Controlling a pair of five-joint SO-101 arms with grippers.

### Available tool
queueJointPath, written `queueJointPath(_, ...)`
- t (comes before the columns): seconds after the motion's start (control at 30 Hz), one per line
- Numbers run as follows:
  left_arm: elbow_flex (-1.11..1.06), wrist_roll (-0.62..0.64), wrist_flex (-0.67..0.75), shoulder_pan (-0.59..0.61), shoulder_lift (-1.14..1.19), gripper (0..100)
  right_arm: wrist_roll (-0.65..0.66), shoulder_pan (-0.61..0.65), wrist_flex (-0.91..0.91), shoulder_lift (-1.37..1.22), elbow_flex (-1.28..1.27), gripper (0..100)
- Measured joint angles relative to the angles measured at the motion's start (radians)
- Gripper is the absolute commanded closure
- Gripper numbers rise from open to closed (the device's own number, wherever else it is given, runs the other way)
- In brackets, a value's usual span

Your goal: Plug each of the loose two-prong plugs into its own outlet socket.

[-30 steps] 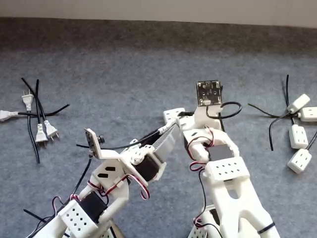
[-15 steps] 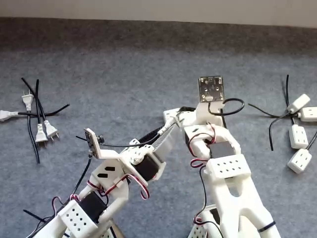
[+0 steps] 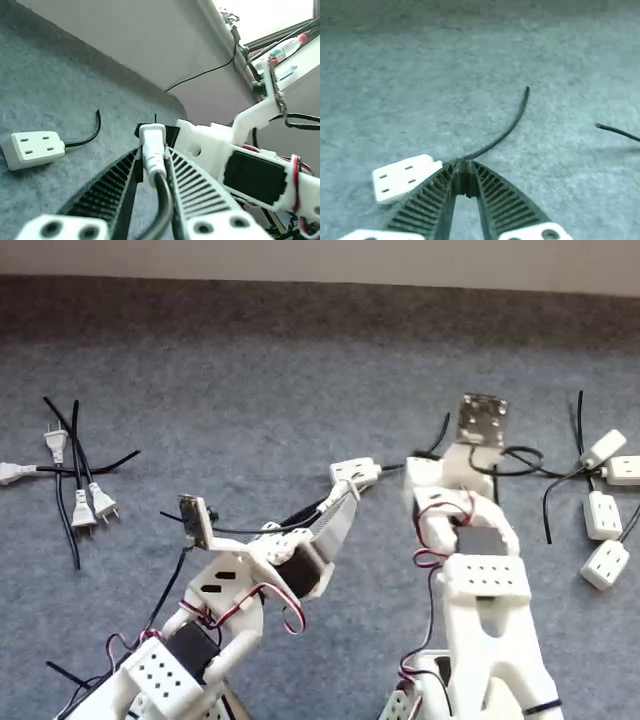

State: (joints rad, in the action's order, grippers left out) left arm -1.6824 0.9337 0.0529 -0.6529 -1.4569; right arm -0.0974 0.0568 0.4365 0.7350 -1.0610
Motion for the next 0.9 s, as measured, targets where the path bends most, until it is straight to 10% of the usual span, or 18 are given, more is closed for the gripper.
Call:
queueJointPath(0.43, 0.267, 0.000, -0.365, 0.150, 0.087, 99, -0.002, -0.189, 0.000, 0.000, -0.275, 99.1)
queueJointPath(0.63, 0.545, 0.000, -0.456, 0.196, 0.480, 99, -0.002, -0.184, -0.003, 0.000, -0.305, 99.1)
queueJointPath(0.9, 1.088, -0.029, -0.961, 0.204, 1.057, 99, -0.002, -0.183, -0.032, 0.002, -0.307, 99.1)
